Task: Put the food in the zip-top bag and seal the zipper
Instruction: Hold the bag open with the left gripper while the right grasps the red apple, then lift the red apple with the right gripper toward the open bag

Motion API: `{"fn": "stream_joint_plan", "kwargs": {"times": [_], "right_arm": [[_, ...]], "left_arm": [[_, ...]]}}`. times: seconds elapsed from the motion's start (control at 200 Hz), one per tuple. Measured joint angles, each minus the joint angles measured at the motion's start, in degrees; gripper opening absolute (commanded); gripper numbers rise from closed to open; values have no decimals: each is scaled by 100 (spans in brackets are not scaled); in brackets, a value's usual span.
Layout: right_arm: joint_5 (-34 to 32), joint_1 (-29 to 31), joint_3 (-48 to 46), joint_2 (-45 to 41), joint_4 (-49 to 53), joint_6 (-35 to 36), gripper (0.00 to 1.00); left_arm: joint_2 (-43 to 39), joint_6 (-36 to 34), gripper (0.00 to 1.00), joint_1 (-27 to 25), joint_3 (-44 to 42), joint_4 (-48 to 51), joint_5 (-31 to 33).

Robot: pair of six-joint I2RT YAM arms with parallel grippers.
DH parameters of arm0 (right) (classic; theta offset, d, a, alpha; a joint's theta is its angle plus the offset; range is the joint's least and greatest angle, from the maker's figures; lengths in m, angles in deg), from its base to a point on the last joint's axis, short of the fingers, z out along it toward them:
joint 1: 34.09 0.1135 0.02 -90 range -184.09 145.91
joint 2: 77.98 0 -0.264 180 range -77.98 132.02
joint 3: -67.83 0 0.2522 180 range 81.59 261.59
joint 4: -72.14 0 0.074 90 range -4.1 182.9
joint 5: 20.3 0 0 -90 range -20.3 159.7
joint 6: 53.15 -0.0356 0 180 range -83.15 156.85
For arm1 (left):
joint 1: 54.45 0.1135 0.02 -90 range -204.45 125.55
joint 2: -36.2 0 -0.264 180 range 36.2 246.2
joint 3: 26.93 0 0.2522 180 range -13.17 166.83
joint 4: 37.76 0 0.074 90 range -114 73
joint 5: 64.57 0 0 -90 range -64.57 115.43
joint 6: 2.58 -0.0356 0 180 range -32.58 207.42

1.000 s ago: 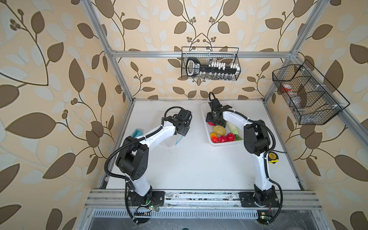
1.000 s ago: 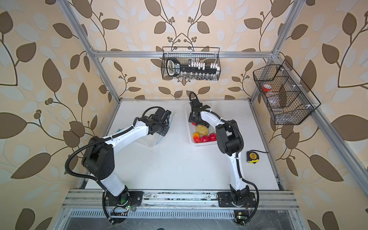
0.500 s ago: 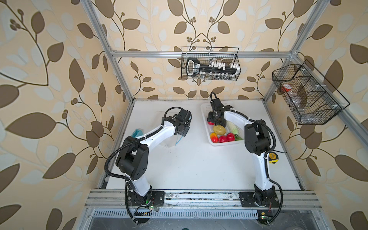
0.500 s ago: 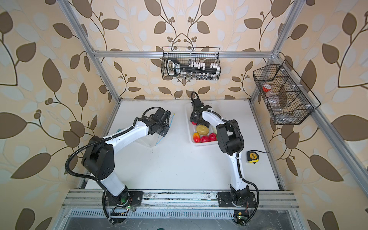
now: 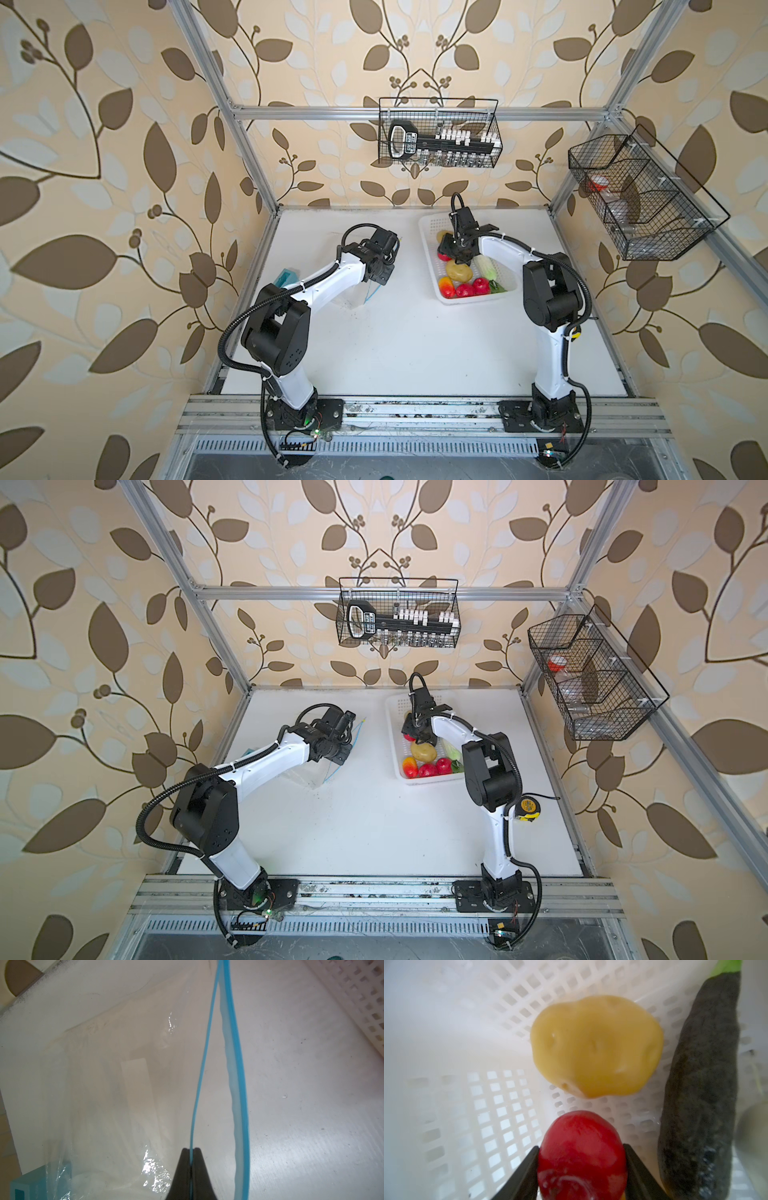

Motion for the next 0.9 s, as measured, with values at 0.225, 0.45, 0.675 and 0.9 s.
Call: {"fn": "stream_joint_plan", "kwargs": {"times": [0.225,0.45,0.675,0.9], "right_arm": [[114,-7,-157,-326,-286,-103,38],[195,-17,-387,-581,-496,-195,37],[262,-57,-874,-1145,-669,-282,37],[452,-273,-1436,-1818,-1040,-485,35]], "left_arm": [[-223,42,0,116,0,26,-39],[-306,96,0,214,0,42,-168],[-306,160,0,262,0,125,-280],[-306,199,0,295,0,136,-428]]}}
